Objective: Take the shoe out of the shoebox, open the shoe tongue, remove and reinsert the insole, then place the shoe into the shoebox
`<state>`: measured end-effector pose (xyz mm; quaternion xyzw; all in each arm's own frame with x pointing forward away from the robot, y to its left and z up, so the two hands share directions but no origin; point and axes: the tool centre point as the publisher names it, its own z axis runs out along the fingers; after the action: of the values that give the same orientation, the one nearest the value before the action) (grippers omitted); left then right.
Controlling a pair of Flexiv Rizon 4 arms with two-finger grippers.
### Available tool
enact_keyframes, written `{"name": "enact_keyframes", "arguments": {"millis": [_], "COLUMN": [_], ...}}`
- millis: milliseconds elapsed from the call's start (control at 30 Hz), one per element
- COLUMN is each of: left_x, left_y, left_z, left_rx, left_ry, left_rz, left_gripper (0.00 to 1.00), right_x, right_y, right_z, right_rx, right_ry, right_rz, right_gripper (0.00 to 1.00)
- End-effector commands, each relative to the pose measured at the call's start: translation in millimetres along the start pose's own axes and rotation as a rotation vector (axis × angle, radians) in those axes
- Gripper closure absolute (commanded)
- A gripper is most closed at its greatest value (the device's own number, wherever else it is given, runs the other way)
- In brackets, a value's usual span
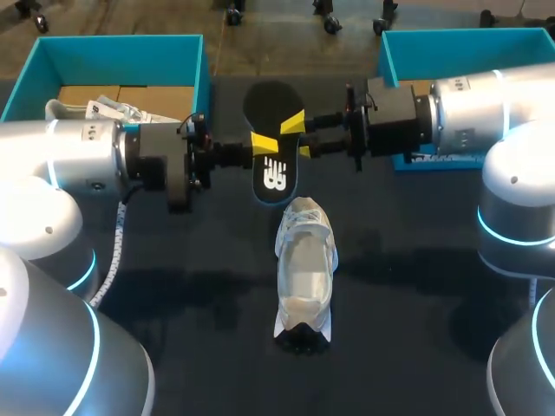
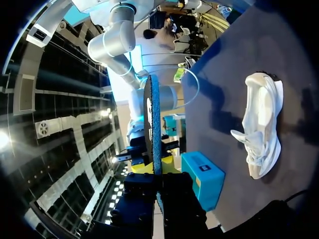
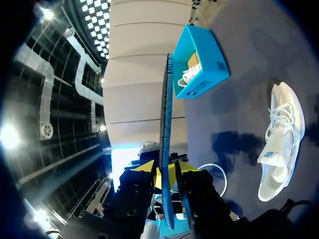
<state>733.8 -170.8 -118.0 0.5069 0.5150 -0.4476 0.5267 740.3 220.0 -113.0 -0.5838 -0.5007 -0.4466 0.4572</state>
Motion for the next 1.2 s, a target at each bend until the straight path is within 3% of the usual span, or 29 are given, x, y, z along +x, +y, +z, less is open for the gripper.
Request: {"name": "enact_keyframes", "arguments": {"millis": [33,567,800,933,1200], "left_x": [2.1,3.1,3.2,3.2,3.2], "left_y": [-0.7,0.4,1.0,1.0,1.0], "left_z": [1.1,3.6,4.1,4.1,4.1], "left_rx": [-0.004,-0.007,-0.01,-0.01,-0.01], "left_ry": [-0.001,-0.016,-0.017,-0.017,-0.017], "left_rz": [0.002,0.006,0.003,0.003,0.003], "left_gripper": [1.0,1.0,1.0,1.0,1.0], "right_x": [1.7,2.0,1.3,0.9,-0.2], "right_y": [2.3,2.2,2.7,3.6,5.7], "right_z": [3.6,3.5,2.8,2.8,3.9], "right_rx": [0.005,0.006,0.005,0.009,0.016], "right_ry": [-0.008,-0.005,0.0,0.002,0.009], "right_rz": [0.002,0.0,-0.006,-0.015,-0.019], "right_gripper": [0.75,0.88,0.86,0.8,0.87]}}
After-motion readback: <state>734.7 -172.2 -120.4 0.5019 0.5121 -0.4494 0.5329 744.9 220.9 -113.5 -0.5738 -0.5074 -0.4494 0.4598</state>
